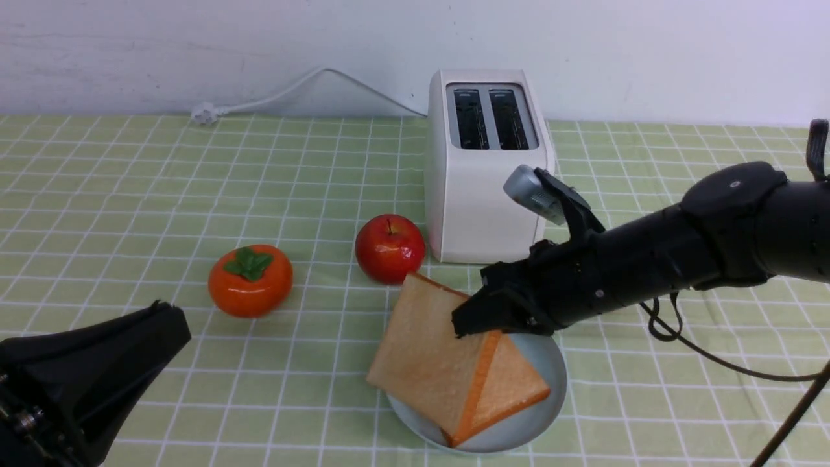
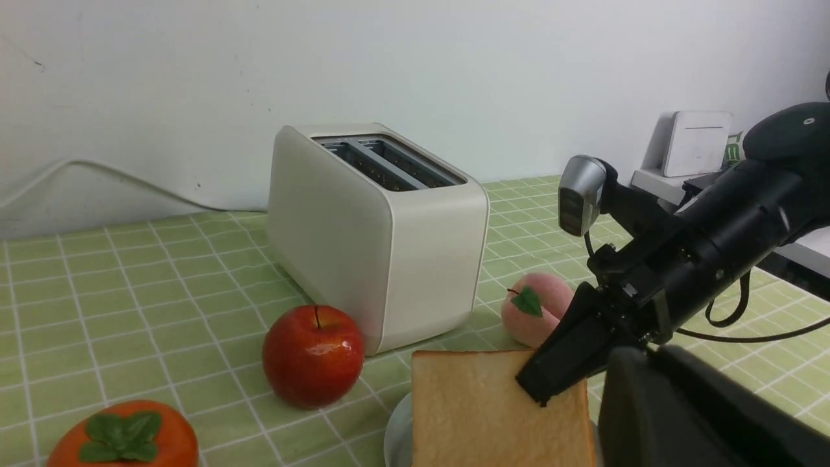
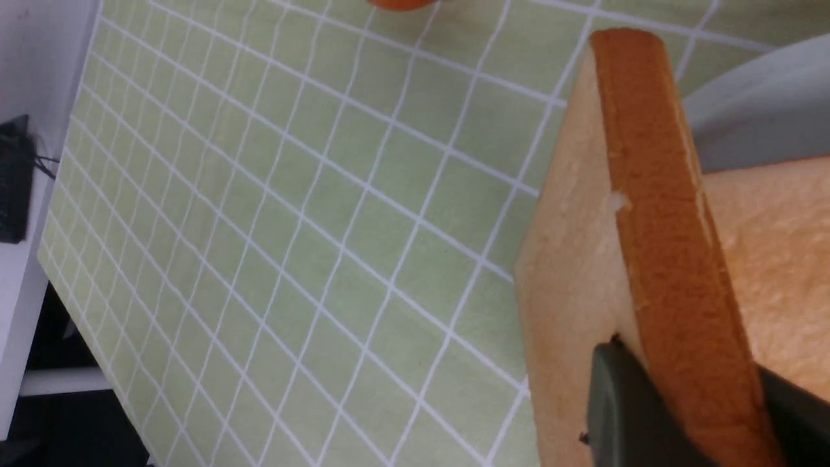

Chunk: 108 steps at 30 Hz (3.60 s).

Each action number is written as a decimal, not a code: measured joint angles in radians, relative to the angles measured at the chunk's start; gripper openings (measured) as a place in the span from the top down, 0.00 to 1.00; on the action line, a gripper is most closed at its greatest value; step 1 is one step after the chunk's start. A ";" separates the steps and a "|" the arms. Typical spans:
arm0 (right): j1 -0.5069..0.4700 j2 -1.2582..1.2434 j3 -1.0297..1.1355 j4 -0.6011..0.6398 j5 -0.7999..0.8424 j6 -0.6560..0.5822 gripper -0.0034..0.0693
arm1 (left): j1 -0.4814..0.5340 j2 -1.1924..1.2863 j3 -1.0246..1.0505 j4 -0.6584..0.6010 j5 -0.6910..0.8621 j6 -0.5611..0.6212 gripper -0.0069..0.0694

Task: Take toasted bread from bread machine on green coffee tablecloth place on plate.

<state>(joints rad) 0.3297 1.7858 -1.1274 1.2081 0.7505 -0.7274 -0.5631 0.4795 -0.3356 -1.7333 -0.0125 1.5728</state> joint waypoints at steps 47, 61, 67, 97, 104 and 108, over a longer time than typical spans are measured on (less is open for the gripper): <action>-0.149 -1.512 0.321 -0.935 0.366 0.790 0.95 | 0.000 0.000 0.217 -0.001 -0.038 -0.162 0.89; -0.149 -1.555 0.684 -0.918 0.101 0.791 0.93 | 0.000 0.000 0.217 -0.001 -0.039 -0.162 0.87; -0.149 -1.559 0.734 -1.022 0.003 0.790 0.94 | 0.000 0.000 0.217 -0.001 -0.039 -0.162 0.87; -0.310 -1.796 1.144 -1.201 -0.363 0.812 0.97 | 0.000 0.000 0.217 -0.001 -0.042 -0.162 0.83; -0.310 -1.796 1.144 -1.201 -0.363 0.812 0.97 | 0.000 0.000 0.217 -0.001 -0.042 -0.162 0.83; -0.310 -1.796 1.144 -1.201 -0.363 0.812 0.96 | 0.000 0.000 0.217 -0.001 -0.051 -0.162 0.82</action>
<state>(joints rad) 0.0199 -0.0104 0.0170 0.0068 0.3873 0.0848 -0.5631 0.4795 -0.1182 -1.7344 -0.0634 1.4110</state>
